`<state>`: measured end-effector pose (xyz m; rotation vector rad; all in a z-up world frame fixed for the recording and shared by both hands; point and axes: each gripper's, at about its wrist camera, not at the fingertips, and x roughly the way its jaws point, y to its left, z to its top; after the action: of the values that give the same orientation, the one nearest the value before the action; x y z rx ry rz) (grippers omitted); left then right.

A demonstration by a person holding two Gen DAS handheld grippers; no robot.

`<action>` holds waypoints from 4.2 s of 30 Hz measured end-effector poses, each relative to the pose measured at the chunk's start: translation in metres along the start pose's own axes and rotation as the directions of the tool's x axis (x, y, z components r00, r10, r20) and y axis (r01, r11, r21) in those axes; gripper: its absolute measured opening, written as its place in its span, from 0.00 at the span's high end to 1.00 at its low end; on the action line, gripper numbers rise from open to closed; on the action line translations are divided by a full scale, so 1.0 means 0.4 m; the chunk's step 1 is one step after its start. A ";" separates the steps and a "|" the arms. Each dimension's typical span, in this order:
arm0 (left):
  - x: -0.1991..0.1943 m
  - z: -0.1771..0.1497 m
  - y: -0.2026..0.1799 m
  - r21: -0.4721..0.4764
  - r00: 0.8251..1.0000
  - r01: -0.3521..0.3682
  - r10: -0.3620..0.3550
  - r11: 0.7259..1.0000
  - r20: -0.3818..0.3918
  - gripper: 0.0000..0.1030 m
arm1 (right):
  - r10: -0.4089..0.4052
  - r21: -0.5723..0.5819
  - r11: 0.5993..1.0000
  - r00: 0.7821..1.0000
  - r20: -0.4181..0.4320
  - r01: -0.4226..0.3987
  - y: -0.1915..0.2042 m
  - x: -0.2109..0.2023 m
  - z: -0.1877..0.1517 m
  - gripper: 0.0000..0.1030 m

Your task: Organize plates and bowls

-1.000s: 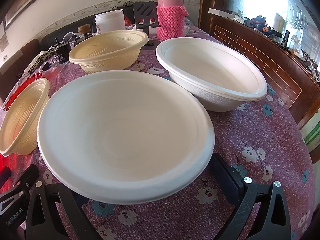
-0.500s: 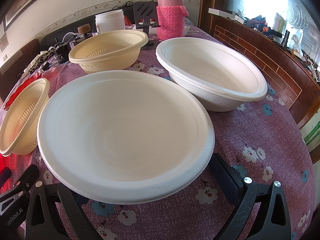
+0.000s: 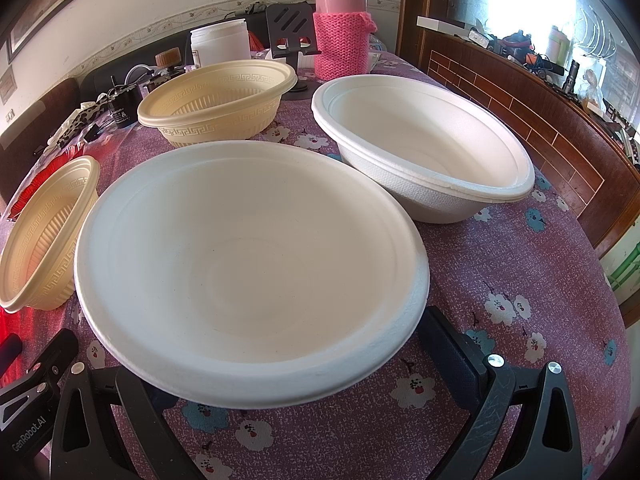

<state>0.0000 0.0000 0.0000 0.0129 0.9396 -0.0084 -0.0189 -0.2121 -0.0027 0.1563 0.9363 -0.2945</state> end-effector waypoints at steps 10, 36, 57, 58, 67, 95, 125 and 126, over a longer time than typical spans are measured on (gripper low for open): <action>0.000 0.000 0.000 -0.002 1.000 -0.002 0.002 1.000 0.000 0.00 | 0.000 0.000 1.000 1.000 0.000 0.000 0.000 0.000 0.000 0.01; -0.055 -0.068 0.018 0.095 0.997 0.061 -0.057 0.994 -0.048 0.00 | 0.053 -0.088 0.994 0.997 -0.062 -0.058 -0.005 -0.003 0.009 0.01; -0.328 -0.056 0.125 0.101 0.955 0.229 -0.243 0.968 0.167 0.01 | 0.274 0.027 0.961 0.958 0.087 -0.277 -0.158 -0.243 -0.039 0.12; -0.326 -0.060 0.125 0.100 0.957 0.225 -0.239 0.969 0.162 0.01 | 0.269 0.040 0.961 0.960 0.076 -0.273 -0.158 -0.237 -0.035 0.19; -0.304 -0.060 0.085 0.150 0.957 0.261 -0.276 0.954 0.090 0.05 | 0.289 0.089 0.953 0.957 0.032 -0.290 -0.155 -0.168 -0.029 0.20; -0.226 0.302 0.400 -0.159 0.975 0.224 -0.221 0.962 0.037 0.32 | 0.543 -0.031 0.840 0.839 0.039 -0.542 0.104 -0.226 0.233 0.23; 0.349 0.545 0.482 -0.305 0.889 0.173 -0.282 0.936 -0.361 0.55 | 0.413 -0.093 0.867 0.811 -0.415 -0.489 0.671 0.229 0.404 0.71; 0.349 0.545 0.479 -0.289 0.895 0.162 -0.264 0.944 -0.361 0.61 | 0.400 -0.098 0.875 0.823 -0.404 -0.474 0.672 0.228 0.406 0.74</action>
<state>0.2609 0.1883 0.0173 -0.3381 1.3402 -0.0945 0.2416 -0.0157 0.0198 0.2485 1.2687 0.2716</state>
